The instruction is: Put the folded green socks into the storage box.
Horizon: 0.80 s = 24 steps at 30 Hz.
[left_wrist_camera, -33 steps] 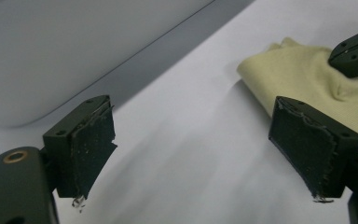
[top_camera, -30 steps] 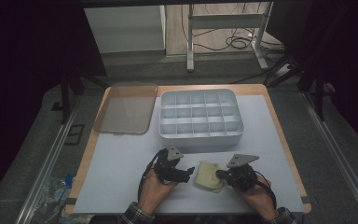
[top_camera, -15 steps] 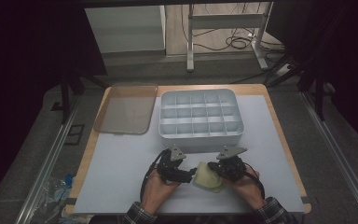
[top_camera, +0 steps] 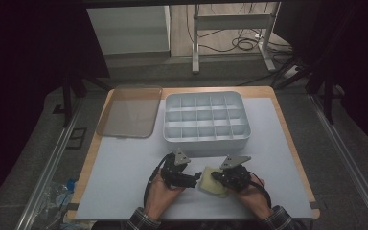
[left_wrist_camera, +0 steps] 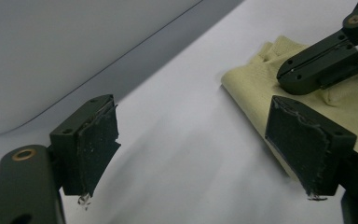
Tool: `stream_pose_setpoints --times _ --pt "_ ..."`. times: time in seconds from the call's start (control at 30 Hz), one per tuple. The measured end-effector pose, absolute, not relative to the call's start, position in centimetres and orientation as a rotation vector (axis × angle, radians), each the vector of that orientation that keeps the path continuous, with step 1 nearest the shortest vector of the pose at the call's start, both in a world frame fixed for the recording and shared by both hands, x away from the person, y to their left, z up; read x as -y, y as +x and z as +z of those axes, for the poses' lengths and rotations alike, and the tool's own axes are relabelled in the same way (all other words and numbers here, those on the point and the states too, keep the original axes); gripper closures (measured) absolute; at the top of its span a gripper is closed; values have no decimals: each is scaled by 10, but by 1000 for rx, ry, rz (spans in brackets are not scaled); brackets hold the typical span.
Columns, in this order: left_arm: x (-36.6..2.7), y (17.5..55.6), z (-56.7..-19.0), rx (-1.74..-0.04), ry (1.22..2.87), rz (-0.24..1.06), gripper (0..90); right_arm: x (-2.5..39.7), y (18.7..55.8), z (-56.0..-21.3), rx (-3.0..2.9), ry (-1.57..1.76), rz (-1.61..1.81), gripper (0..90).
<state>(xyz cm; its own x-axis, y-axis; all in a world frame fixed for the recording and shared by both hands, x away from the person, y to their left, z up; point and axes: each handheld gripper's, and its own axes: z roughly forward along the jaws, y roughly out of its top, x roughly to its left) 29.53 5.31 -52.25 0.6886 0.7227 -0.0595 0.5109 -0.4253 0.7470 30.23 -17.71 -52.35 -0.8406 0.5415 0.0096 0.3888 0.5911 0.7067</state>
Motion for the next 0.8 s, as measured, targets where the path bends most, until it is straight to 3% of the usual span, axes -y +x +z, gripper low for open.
stream_pose_setpoints --times 0.8 --pt "-57 294 -522 -951 2117 355 211 172 278 -520 -2661 684 1072 895"
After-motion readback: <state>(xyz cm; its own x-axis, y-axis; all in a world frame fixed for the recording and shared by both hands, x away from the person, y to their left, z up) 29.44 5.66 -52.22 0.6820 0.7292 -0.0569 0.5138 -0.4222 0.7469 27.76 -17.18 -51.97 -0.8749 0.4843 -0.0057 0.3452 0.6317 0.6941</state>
